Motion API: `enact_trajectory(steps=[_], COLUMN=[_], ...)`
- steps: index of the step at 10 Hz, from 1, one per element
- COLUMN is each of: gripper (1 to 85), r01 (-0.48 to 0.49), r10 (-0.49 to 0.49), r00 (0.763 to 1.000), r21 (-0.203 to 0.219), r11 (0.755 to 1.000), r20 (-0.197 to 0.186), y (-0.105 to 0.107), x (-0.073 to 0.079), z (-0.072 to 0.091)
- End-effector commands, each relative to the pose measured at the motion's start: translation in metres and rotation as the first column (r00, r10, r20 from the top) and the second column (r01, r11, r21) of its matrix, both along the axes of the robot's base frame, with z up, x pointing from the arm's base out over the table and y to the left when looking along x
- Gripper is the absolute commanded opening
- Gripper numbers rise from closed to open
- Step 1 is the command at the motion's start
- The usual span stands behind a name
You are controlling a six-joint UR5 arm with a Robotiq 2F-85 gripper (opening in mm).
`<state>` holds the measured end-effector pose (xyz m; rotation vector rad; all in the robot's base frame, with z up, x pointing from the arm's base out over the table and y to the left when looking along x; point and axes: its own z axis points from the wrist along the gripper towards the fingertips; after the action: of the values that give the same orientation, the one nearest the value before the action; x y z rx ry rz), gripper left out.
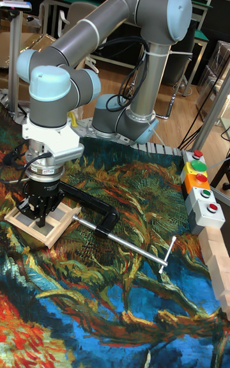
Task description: Open a sliding window
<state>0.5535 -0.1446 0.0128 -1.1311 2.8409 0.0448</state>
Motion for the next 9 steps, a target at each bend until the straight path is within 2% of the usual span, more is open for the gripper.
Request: enact_trajectory(steps=[1, 9], gripper=[1.3, 1.3], r01=[0.004, -0.007], r10=[-0.004, 0.007], r00=[1.0, 1.0], r21=[0.014, 0.006], r11=[1.0, 1.0], r20=[0.007, 0.006], y=[0.0, -0.0082], x=[0.0, -0.0051], z=[0.0005, 0.0004])
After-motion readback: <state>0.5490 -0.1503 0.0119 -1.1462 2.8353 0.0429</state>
